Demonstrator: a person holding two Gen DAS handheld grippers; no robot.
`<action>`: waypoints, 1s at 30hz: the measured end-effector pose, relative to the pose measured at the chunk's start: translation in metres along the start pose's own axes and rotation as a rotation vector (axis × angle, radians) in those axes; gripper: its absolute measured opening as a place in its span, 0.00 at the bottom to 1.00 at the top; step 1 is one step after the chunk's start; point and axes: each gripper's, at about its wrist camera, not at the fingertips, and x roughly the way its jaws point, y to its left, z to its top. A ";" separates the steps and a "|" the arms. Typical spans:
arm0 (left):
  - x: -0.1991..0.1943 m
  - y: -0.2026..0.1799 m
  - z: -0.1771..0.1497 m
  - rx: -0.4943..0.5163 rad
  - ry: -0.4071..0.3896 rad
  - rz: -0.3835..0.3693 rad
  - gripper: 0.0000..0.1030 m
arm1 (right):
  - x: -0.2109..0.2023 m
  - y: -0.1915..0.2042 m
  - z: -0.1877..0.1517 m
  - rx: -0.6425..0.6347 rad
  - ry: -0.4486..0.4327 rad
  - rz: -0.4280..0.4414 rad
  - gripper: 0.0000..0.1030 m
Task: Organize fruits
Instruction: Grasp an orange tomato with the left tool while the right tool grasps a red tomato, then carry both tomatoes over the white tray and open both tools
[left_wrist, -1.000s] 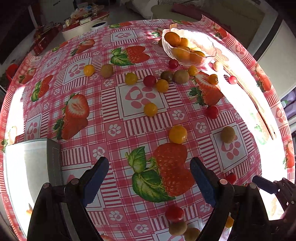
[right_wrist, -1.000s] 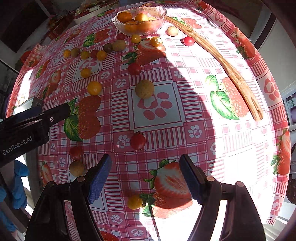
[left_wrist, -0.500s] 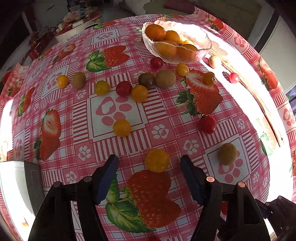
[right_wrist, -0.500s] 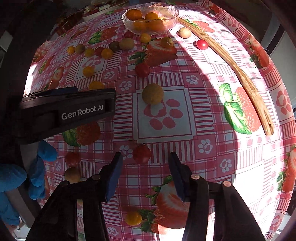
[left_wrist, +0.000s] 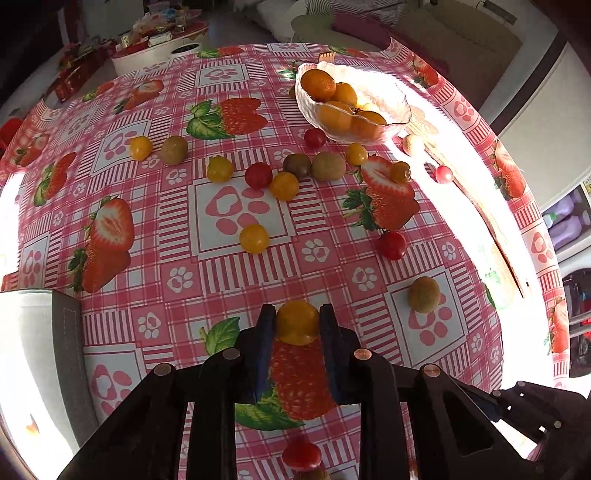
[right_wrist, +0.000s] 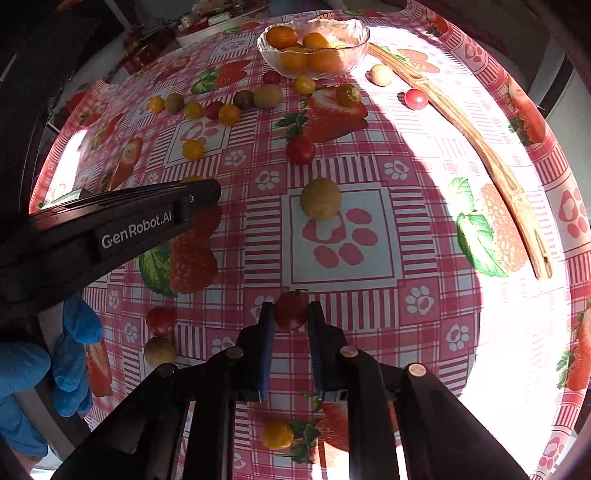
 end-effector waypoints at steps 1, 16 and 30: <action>-0.004 0.002 -0.002 -0.001 -0.004 0.002 0.25 | -0.001 -0.001 0.000 0.005 0.001 0.007 0.19; -0.051 0.063 -0.037 -0.106 -0.021 0.031 0.25 | -0.018 0.020 0.008 0.003 -0.004 0.045 0.19; -0.087 0.143 -0.080 -0.254 -0.050 0.096 0.25 | -0.018 0.113 0.022 -0.149 0.001 0.109 0.19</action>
